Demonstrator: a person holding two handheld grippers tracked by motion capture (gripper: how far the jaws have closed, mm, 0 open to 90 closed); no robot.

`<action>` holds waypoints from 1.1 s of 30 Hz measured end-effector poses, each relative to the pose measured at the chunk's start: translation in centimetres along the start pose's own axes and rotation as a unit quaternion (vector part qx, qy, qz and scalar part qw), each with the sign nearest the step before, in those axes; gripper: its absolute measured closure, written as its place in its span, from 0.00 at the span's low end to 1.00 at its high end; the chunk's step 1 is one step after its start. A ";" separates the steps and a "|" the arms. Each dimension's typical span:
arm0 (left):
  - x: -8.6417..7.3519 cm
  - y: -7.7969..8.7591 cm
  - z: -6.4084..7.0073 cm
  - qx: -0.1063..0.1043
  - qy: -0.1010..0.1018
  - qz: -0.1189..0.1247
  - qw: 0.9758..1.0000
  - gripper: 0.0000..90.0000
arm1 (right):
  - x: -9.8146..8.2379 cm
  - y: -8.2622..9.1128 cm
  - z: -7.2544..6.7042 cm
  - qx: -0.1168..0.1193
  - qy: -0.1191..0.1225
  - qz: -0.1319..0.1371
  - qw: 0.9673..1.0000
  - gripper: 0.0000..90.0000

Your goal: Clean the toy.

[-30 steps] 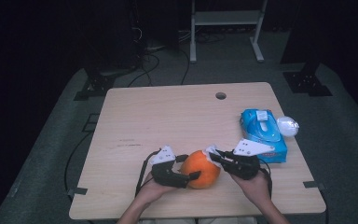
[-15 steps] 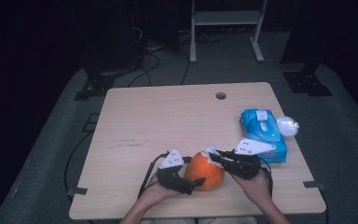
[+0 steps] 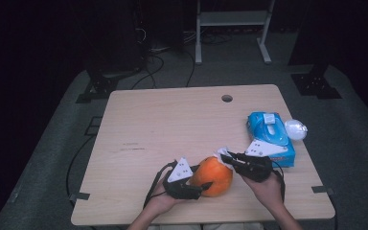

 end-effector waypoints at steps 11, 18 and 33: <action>0.1 0.1 0.4 0.007 -0.022 -0.004 1.000 0.41 | 0.3 -0.6 -0.2 0.014 0.000 -0.005 1.000 0.90; 0.6 0.8 -0.9 0.006 0.020 0.009 1.000 0.44 | 1.1 0.2 -1.4 0.049 -0.011 0.025 0.998 0.90; 1.1 2.0 -1.4 0.021 0.025 0.010 0.999 0.45 | 0.8 -0.6 -1.4 0.046 -0.009 0.024 0.999 0.90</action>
Point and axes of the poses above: each handheld gripper's, and its own axes: y roughly backward along the jaws, x roughly out of its top, z roughly to its right, the point moved 4 cm from there along -y, roughly forward along the jaws, and after that the axes turned 5 degrees about -x, right-handed, at the moved point
